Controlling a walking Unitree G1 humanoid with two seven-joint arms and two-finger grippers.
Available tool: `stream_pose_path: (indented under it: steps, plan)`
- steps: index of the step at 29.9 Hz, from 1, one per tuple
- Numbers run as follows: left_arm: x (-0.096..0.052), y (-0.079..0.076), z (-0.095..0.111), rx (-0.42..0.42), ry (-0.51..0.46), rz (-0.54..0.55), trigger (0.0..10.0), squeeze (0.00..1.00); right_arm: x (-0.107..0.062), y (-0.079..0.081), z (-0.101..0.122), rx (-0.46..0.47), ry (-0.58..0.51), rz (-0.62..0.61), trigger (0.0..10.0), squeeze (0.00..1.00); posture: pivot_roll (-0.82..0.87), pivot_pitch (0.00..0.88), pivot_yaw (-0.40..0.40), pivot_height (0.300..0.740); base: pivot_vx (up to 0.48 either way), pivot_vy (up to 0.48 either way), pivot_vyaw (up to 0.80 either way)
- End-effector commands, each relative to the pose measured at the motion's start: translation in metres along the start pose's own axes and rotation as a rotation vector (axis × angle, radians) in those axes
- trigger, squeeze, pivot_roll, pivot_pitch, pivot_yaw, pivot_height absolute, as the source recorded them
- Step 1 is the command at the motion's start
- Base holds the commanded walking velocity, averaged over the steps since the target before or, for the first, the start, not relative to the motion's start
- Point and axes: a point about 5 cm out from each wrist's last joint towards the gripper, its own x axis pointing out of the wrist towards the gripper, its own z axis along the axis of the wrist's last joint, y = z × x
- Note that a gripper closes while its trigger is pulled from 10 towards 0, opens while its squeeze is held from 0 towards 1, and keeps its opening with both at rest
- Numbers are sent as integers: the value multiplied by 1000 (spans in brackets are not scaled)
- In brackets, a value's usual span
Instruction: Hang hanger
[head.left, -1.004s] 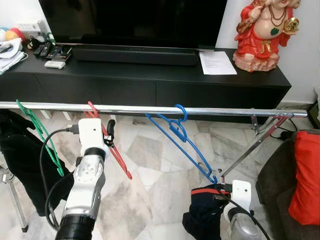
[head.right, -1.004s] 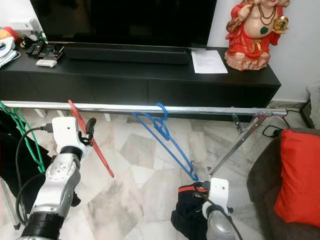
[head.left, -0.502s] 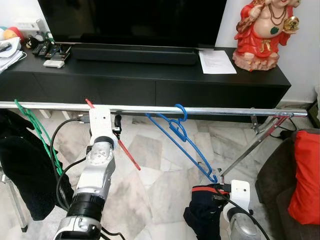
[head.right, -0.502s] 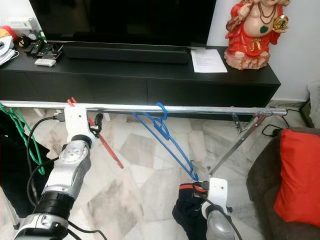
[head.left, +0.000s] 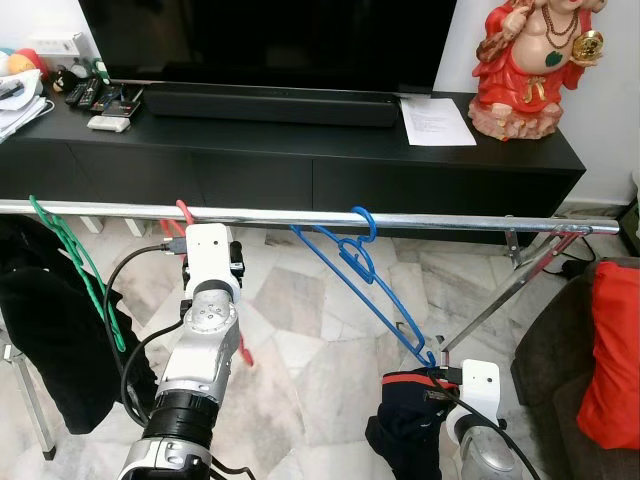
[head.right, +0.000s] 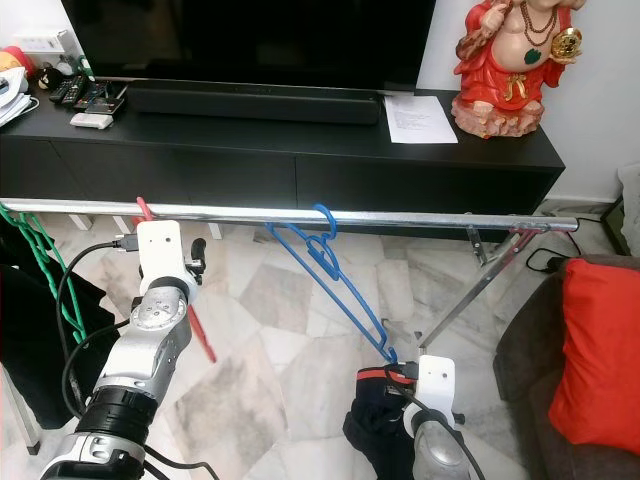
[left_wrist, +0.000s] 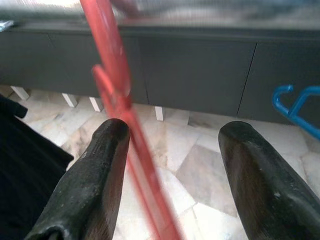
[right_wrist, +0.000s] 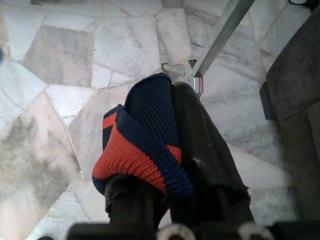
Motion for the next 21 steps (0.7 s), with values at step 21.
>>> stream_pose_path:
  steps: [21]
  plan:
    - [1, 14, -21, -19, 142, 88, 10000, 0, 0, 1, -1, -6, 7, 13, 10000, 0, 15, 172, -27, 740, 0, 0, 0]
